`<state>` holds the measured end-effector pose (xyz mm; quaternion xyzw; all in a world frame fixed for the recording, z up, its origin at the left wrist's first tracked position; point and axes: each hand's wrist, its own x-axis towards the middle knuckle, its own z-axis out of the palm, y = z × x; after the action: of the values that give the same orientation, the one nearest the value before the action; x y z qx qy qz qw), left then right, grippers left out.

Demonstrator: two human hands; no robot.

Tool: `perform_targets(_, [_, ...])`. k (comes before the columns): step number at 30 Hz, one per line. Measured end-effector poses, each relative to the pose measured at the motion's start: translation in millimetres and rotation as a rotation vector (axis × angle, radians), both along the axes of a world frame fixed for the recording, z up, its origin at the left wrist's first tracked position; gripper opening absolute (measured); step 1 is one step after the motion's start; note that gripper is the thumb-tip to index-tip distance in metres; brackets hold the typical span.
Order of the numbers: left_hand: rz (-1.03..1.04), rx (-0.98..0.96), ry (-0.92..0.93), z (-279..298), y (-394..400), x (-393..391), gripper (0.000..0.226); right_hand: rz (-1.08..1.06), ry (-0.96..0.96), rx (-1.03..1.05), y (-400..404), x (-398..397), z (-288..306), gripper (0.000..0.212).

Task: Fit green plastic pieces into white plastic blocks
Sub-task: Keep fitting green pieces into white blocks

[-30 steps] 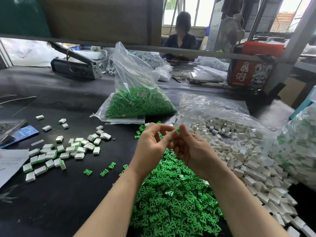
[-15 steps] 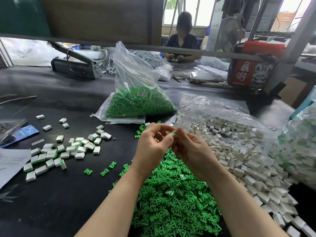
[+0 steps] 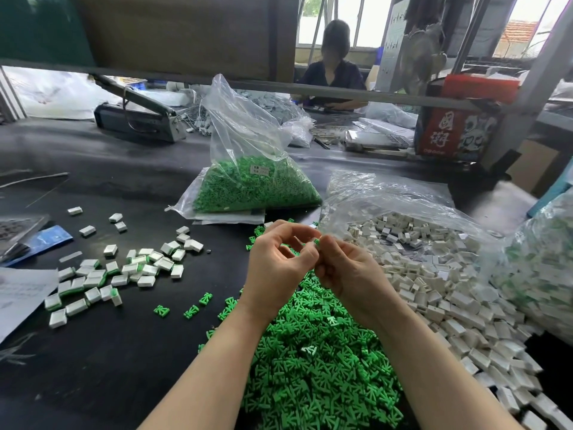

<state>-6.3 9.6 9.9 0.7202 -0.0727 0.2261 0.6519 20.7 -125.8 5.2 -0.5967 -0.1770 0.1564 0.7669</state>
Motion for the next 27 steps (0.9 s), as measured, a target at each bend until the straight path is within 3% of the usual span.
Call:
perform_targets(12, [-0.116, -0.182, 0.009, -2.2, 3.0, 1.1, 0.014, -0.036, -0.195, -0.041, -1.1, -0.6, -0.4, 0.048])
perform_targets(21, [-0.156, -0.234, 0.014, -6.6, 2.3, 5.5, 0.021, -0.079, -0.404, -0.176, 0.1, -1.9, 0.0, 0.022])
perform_targets(27, [-0.152, -0.256, 0.021, -6.7, 2.4, 4.6, 0.02, -0.076, -0.425, -0.201, -0.1, -1.0, -0.2, 0.022])
